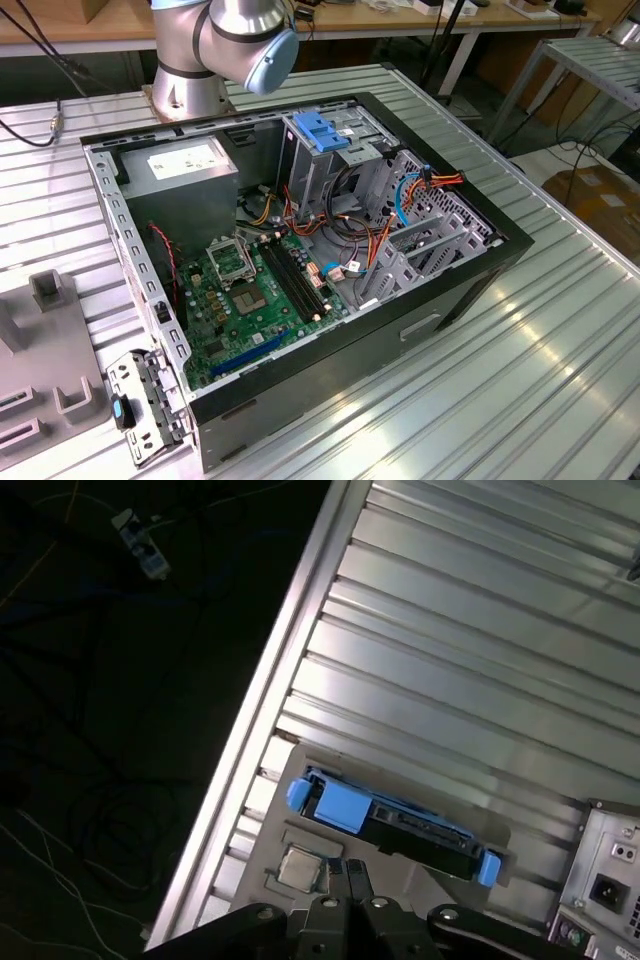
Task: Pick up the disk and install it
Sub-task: 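Pick up the disk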
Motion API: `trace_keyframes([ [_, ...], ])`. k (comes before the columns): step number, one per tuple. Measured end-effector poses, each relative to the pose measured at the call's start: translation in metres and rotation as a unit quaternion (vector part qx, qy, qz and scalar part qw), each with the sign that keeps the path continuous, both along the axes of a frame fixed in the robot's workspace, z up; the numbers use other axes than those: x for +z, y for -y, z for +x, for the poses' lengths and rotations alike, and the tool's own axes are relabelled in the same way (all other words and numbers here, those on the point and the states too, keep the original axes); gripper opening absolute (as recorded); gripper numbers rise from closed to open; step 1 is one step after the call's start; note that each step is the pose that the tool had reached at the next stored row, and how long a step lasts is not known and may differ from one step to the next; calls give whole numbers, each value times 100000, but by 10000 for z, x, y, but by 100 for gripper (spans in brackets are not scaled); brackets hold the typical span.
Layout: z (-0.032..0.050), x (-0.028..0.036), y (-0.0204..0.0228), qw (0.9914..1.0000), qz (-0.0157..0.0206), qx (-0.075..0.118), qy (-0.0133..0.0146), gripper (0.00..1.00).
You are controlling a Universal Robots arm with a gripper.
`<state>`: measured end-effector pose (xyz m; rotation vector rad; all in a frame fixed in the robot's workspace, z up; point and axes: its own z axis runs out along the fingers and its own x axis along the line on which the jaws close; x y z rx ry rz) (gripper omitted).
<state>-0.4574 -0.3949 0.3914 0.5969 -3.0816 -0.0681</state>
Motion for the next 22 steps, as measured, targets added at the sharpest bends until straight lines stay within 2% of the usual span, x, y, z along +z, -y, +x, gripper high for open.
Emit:
trace_keyframes([
  [3, 0, 0, 0, 99967, 0, 2569, -1, 11],
  [5, 0, -1, 0, 99912, -1, 4205, -2, 11],
  [7, 0, -1, 0, 99828, -2, 5865, -2, 11],
  [8, 0, -2, 0, 99733, -2, 7305, -4, 11],
  [9, 0, -2, 0, 99679, -1, 8001, -4, 11],
  [12, 0, -3, 0, 99434, 0, 10624, -1, 11],
  [13, 0, -3, 0, 99281, -2, 11970, -4, 11],
  [17, 0, -5, 0, 98868, -1, 15004, -2, 11],
  [22, 0, -7, 0, 98203, 0, 18874, 1, 11],
])
